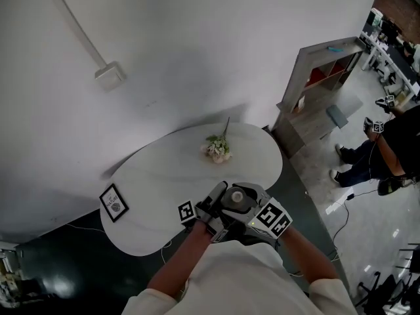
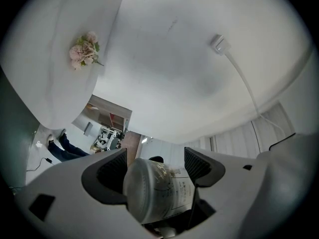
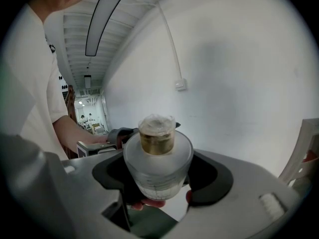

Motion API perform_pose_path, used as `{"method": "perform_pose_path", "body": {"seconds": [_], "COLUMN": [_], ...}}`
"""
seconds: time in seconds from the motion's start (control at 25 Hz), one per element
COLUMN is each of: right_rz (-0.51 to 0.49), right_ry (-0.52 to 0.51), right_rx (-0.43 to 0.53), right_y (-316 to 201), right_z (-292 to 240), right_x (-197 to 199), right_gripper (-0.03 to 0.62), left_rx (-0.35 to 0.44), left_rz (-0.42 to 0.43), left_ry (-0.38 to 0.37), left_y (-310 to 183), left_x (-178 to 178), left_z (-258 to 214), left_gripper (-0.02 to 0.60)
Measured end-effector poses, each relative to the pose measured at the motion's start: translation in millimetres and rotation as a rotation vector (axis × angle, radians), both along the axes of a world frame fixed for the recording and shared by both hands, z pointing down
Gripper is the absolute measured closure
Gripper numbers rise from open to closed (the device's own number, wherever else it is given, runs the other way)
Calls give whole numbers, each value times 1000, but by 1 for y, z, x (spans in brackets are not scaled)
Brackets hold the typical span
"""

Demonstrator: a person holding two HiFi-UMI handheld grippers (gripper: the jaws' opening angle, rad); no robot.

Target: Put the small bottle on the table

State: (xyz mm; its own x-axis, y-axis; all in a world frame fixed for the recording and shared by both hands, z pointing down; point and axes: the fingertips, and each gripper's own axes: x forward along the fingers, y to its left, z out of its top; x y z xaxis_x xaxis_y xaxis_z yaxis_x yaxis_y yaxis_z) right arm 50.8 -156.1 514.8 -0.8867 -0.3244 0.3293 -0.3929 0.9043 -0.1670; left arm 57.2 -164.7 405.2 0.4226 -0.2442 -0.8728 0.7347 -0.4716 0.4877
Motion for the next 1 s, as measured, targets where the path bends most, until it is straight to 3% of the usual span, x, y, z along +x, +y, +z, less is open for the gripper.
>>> {"method": "perform_pose_path", "body": {"seconds": [0.08, 0.24, 0.32, 1.0], "right_rz": [-14, -42, -51, -16], "right_ry": [-1, -2, -4, 11], "right_rx": [-5, -14, -19, -83], "right_y": [-4, -12, -16, -52], "right_z": [4, 13, 18, 42], "right_x": [5, 12, 12, -24], "right_gripper": [247, 247, 247, 247], "left_rx": [-115, -587, -709, -756], "left_rz": [-18, -72, -91, -94], "left_ry": [-77, -384, -460, -526], "left_y": [-11, -43, -51, -84], "left_x": [7, 19, 20, -17], "left_z": [24, 115, 140, 170], "left_gripper": [219, 221, 221, 252]}}
